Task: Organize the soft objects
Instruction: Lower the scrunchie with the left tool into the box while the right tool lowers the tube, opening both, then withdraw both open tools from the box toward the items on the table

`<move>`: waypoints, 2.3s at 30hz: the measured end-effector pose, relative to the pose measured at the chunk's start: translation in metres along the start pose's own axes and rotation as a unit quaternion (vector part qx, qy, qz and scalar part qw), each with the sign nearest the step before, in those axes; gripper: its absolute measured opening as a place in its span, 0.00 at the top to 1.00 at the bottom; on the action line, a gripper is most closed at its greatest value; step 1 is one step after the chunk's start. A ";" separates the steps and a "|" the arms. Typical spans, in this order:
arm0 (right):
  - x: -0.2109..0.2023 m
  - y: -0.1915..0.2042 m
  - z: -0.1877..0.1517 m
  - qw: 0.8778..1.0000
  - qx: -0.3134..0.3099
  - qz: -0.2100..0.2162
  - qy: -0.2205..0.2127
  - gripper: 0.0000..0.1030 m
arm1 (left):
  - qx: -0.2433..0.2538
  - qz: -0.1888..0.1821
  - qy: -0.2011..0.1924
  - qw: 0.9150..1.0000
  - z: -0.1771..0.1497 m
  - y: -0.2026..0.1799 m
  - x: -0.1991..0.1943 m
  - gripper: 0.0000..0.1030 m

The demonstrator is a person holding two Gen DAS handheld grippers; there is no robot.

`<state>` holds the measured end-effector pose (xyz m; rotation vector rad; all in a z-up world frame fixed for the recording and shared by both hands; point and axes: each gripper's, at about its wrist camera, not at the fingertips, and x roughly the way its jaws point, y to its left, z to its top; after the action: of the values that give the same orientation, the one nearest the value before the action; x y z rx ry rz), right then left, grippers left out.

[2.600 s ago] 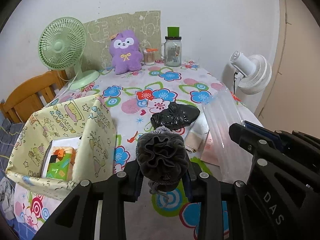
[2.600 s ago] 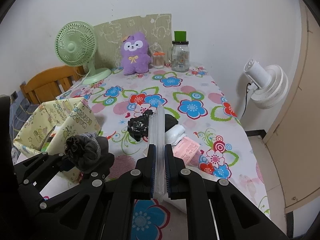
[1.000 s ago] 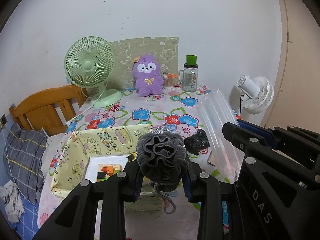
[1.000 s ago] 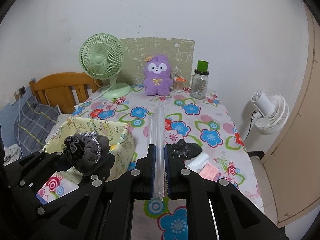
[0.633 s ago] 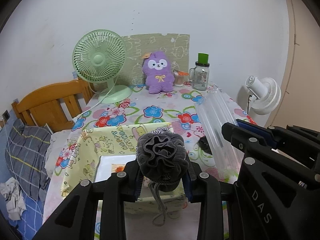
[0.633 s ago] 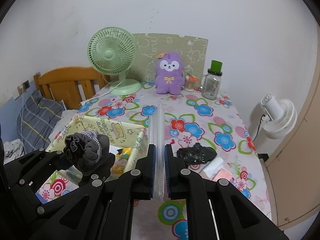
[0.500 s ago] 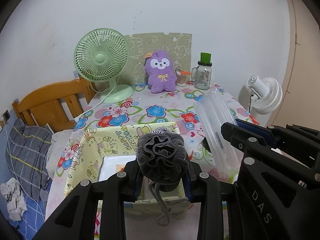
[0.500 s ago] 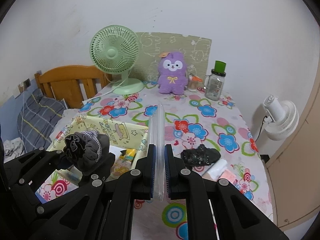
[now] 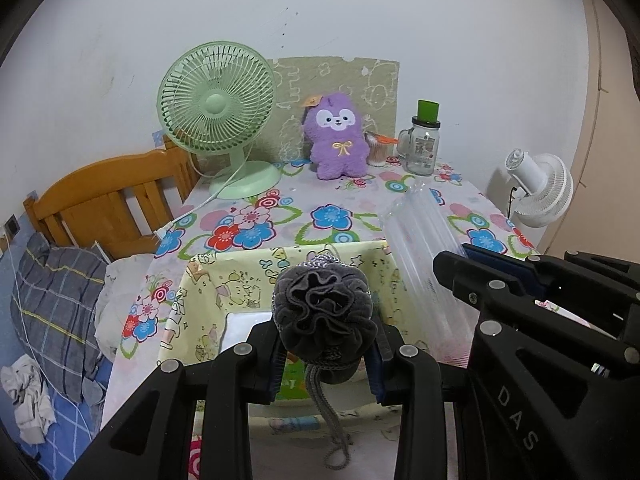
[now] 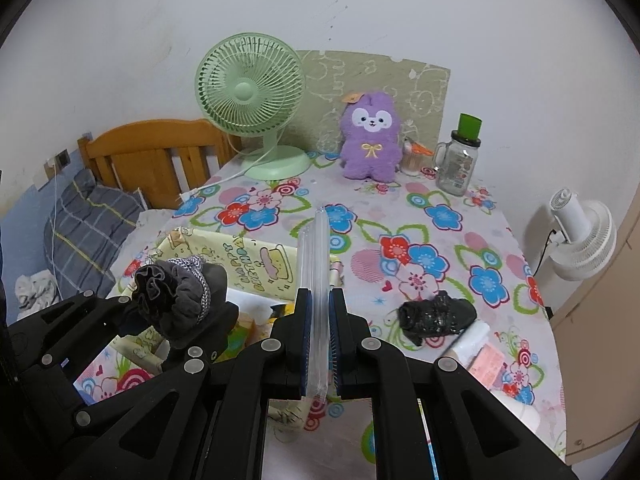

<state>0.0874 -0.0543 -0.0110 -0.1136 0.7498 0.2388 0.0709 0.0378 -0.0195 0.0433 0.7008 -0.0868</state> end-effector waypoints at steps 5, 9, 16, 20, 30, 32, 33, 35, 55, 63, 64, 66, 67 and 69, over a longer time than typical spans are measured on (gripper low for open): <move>0.013 0.008 0.002 1.000 0.000 0.003 0.012 0.89 | -0.001 -0.002 0.011 1.000 -0.002 0.011 0.009 0.67; 0.026 0.017 0.003 1.000 -0.001 0.007 0.024 0.89 | -0.004 -0.002 0.021 1.000 -0.003 0.021 0.019 0.67; 0.046 0.031 0.003 0.999 -0.001 0.025 0.042 0.88 | -0.011 0.003 0.042 0.999 -0.008 0.037 0.035 0.65; 0.055 0.037 0.003 0.998 -0.004 0.028 0.049 0.88 | -0.009 0.013 0.049 0.999 -0.010 0.043 0.041 0.56; 0.057 0.032 0.002 0.999 -0.004 -0.013 0.045 0.28 | -0.010 0.011 0.061 0.998 -0.014 0.046 0.049 0.20; 0.055 0.031 0.002 0.999 -0.006 -0.023 0.046 0.26 | -0.009 0.012 0.062 0.998 -0.014 0.044 0.049 0.19; 0.055 0.030 0.002 0.999 -0.008 -0.027 0.046 0.25 | -0.009 0.012 0.062 0.998 -0.014 0.043 0.049 0.19; 0.053 0.028 0.001 0.998 -0.009 -0.032 0.045 0.25 | -0.008 0.011 0.063 0.998 -0.014 0.041 0.048 0.18; 0.020 -0.008 -0.013 0.999 0.016 -0.045 0.024 0.21 | 0.015 0.004 0.048 0.999 -0.012 0.000 0.029 0.16; 0.005 -0.024 -0.016 0.998 0.026 -0.052 0.008 0.16 | 0.017 -0.004 0.037 0.999 -0.008 -0.017 0.019 0.15; 0.003 -0.027 -0.016 0.998 0.027 -0.052 0.007 0.16 | 0.018 -0.005 0.036 0.999 -0.008 -0.020 0.018 0.15; 0.000 -0.030 -0.016 0.998 0.029 -0.053 0.005 0.16 | 0.017 -0.009 0.034 0.999 -0.007 -0.024 0.016 0.15; -0.001 -0.031 -0.016 0.998 0.030 -0.053 0.004 0.16 | 0.017 -0.010 0.033 0.999 -0.007 -0.025 0.015 0.15; -0.004 -0.036 -0.018 0.998 0.031 -0.055 0.002 0.15 | 0.019 -0.011 0.032 0.999 -0.006 -0.030 0.014 0.15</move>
<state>0.0819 -0.0927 -0.0206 -0.0954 0.7528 0.1103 0.0749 0.0070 -0.0336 0.0749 0.7637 -0.1196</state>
